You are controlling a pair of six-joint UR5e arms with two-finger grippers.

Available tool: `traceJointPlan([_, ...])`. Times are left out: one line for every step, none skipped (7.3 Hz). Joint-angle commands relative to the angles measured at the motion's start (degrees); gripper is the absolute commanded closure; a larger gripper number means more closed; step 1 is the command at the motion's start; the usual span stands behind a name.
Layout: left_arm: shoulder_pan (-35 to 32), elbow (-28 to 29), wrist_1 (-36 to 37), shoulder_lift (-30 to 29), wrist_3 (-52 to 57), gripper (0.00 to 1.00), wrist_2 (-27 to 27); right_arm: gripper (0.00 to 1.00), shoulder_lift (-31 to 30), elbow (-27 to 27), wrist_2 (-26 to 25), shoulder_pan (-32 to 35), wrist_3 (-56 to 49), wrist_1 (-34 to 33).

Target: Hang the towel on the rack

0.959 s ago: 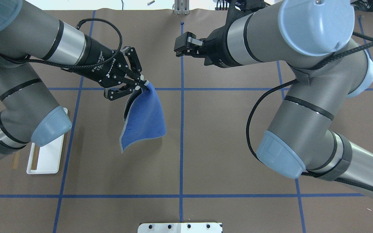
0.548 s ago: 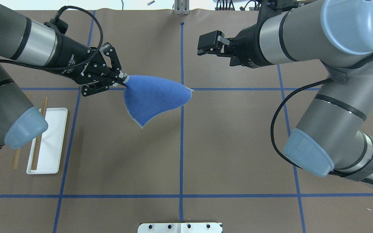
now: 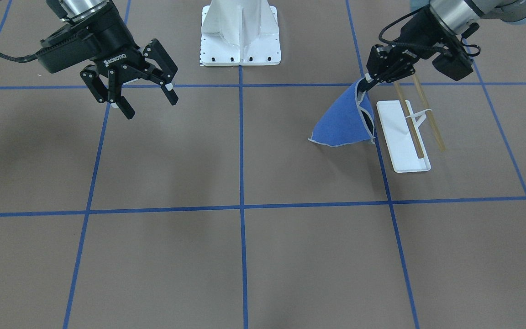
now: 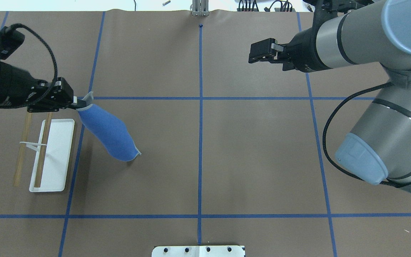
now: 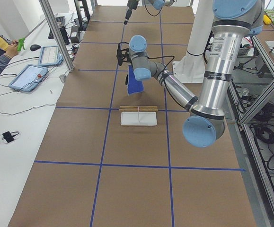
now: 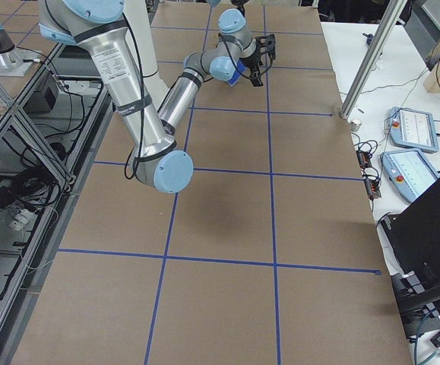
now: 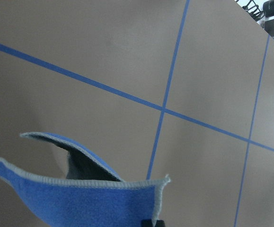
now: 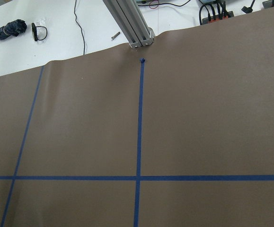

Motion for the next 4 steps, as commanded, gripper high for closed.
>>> traceJointPlan([-0.69, 5.11, -22.28, 10.34, 2.52, 1.00, -2.81, 0.00, -2.38, -0.29, 1.56, 1.95, -2.66, -0.10])
traceJointPlan([-6.53, 8.54, -25.08, 10.28, 3.83, 1.00, -7.79, 0.00, -2.65, -0.55, 1.57, 2.13, -3.02, -0.10])
traceJointPlan([-10.85, 11.36, -25.11, 10.54, 9.76, 1.00, -11.76, 0.00, -2.91, -0.64, 1.65, 2.48, -3.02, -0.10])
traceJointPlan([-13.85, 15.13, -25.37, 10.72, 15.13, 1.00, -13.97, 0.00, -2.91, -0.64, 1.65, 2.57, -3.02, -0.10])
